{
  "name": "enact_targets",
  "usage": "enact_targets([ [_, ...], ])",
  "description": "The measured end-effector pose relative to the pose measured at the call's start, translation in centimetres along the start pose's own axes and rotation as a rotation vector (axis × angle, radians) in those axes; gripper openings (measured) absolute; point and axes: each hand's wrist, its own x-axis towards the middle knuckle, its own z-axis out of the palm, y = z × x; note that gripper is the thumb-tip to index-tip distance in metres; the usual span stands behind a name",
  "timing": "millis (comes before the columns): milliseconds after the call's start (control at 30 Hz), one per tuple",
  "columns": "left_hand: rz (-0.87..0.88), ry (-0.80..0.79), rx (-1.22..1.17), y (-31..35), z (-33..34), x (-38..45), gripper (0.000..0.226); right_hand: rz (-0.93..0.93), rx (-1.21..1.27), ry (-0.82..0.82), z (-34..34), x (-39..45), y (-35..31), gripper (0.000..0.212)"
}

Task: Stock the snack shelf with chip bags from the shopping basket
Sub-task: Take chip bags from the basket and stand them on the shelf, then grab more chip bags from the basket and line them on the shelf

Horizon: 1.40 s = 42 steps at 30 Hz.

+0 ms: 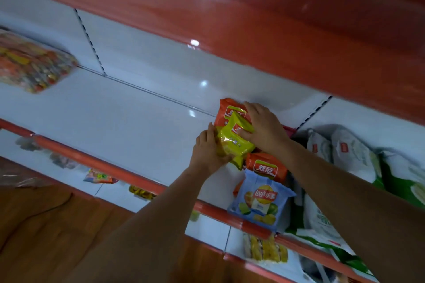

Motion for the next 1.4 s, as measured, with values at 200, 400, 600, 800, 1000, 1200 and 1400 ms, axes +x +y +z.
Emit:
enact_targets([
  [200, -0.127, -0.007, -0.02, 0.6, -7.7, -6.6, 0.113, 0.169, 0.173, -0.238, -3.9, -5.5, -5.1, 0.057],
  [400, -0.253, 0.187, -0.152, 3.4, -15.7, -17.0, 0.094, -0.123, 0.295, 0.037, -6.6, -9.6, -13.0, 0.07],
  [600, -0.349, 0.416, -0.327, 7.2, -20.5, -29.0, 0.058, -0.26, 0.612, -0.003, -8.6, -16.0, -19.9, 0.064],
  [800, -0.56, 0.699, -0.267, 8.4, -20.6, -44.3, 0.059, -0.626, 0.736, -0.203, -9.7, -25.6, -26.7, 0.074],
  [1000, -0.816, 0.958, -0.355, 9.7, -18.0, -60.5, 0.056, -0.923, 0.739, -0.484, -10.4, -37.5, -32.8, 0.059],
  [1200, -1.029, 1.244, -0.377, 12.4, -13.9, -75.7, 0.047, -1.185, 0.631, -0.766, -10.6, -51.8, -38.5, 0.067],
  [1400, -1.209, 1.549, -0.505, 15.9, -7.4, -93.0, 0.044, -1.443, 0.52, -1.051, -9.1, -70.1, -43.4, 0.059],
])
